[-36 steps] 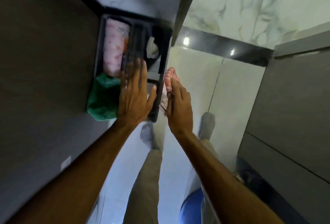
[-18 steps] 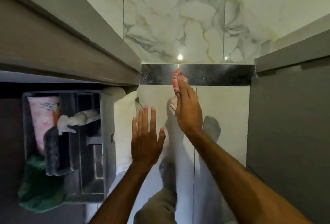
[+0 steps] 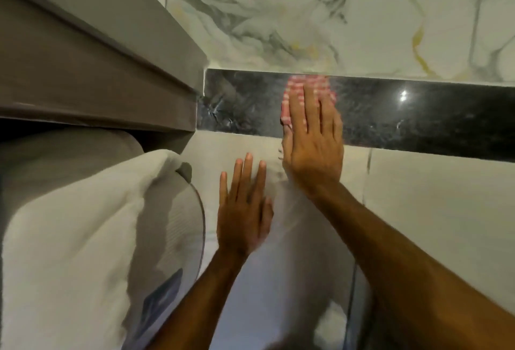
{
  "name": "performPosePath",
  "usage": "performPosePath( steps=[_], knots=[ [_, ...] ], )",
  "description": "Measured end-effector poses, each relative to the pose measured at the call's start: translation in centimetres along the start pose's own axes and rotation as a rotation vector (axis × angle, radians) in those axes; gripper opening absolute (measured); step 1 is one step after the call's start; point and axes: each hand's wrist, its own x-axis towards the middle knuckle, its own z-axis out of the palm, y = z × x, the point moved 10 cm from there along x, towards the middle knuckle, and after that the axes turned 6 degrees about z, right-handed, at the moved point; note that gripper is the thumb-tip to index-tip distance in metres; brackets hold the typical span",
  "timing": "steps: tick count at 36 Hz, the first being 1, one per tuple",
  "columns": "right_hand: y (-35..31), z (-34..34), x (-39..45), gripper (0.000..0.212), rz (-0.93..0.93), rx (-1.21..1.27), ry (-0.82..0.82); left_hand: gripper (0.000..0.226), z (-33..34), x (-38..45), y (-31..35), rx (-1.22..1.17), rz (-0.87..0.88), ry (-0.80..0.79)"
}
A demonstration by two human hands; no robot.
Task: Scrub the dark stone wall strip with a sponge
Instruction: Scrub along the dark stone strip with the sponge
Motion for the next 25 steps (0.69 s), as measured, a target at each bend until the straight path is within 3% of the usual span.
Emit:
performPosePath(
  steps=[3, 5, 9, 13, 15, 19, 21, 23, 25],
  knots=[
    [-3.6, 0.1, 3.8, 0.069, -0.049, 0.003, 0.164, 0.065, -0.2, -0.3, -0.3, -0.033, 0.010, 0.101],
    [-7.6, 0.4, 5.3, 0.069, -0.150, 0.014, 0.195, 0.063, -0.6, -0.4, -1.3, -0.028, -0.083, 0.144],
    [-13.2, 2.5, 3.1, 0.067, -0.490, -0.070, 0.092, 0.064, -1.5, -1.0, -3.1, 0.041, -0.283, 0.170],
    [-9.5, 3.6, -3.2, 0.065, -0.748, -0.174, -0.022, 0.066, -1.8, -0.8, -2.9, 0.046, -0.303, 0.154],
    [-6.1, 2.3, -3.8, 0.066, -0.678, -0.188, 0.042, 0.068, -1.5, -0.8, -2.9, 0.015, -0.275, 0.163],
    [-2.2, -1.5, 1.5, 0.065, -0.117, -0.036, 0.196, 0.067, -1.4, -0.9, -3.1, -0.017, -0.266, 0.180],
    [-3.5, -1.9, 3.8, 0.066, 0.030, -0.017, 0.225, 0.067, -1.6, -0.8, -2.9, -0.008, -0.279, 0.184],
    [-6.7, -0.9, 5.1, 0.066, -0.025, -0.020, 0.189, 0.066, -1.9, -0.8, -2.9, -0.016, -0.282, 0.200],
    [-10.7, 1.0, 4.6, 0.067, -0.279, -0.059, 0.103, 0.065, -2.2, -0.8, -2.8, -0.017, -0.273, 0.222]
  ],
)
